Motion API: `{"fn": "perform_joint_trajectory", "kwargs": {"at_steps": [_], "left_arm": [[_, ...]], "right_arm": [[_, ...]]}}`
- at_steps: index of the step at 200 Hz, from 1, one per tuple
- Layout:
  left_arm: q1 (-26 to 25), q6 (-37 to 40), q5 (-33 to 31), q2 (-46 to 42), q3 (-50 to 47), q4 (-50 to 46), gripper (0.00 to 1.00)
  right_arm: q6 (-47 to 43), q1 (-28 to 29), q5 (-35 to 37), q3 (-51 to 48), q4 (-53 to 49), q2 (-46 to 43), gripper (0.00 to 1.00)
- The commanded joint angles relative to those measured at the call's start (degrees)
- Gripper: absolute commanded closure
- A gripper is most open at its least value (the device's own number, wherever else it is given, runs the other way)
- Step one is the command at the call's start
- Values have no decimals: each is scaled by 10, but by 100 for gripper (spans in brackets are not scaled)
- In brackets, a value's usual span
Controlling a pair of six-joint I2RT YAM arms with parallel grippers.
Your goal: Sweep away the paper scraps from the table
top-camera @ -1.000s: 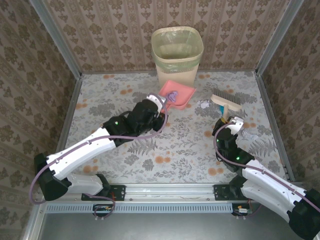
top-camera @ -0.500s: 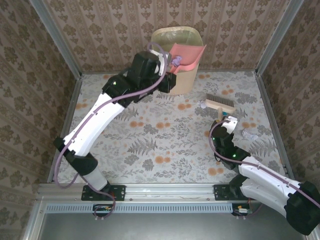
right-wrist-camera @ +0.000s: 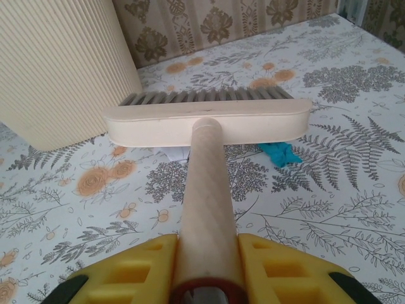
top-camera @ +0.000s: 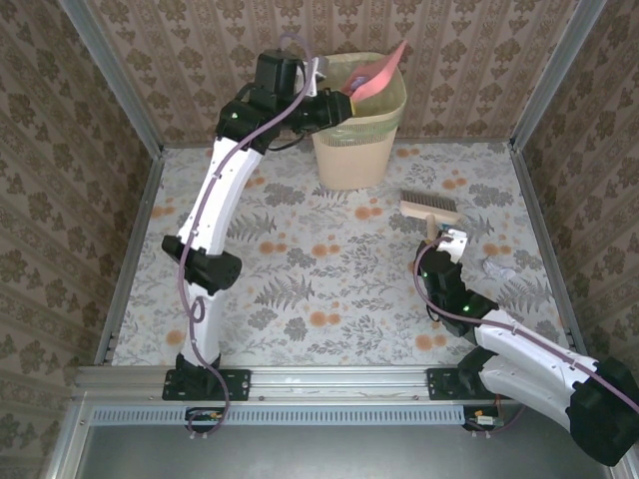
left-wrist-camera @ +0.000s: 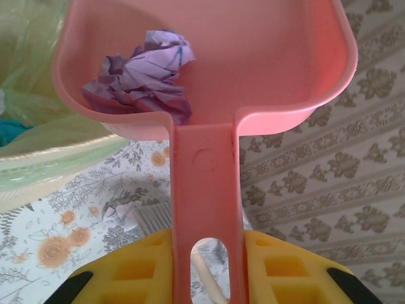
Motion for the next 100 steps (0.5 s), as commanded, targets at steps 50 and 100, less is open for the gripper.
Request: {"fn": "perform_joint_trajectory", "kwargs": {"at_steps": [50,100], "left_arm": [[41,-200,125,33,-38,191,100],[48,-289,129,25,-99,289,100]], "right_arm": [[-15,-3,-5,26,21,-6,100],[-17,-2,-6,27,21,-8,100]]}}
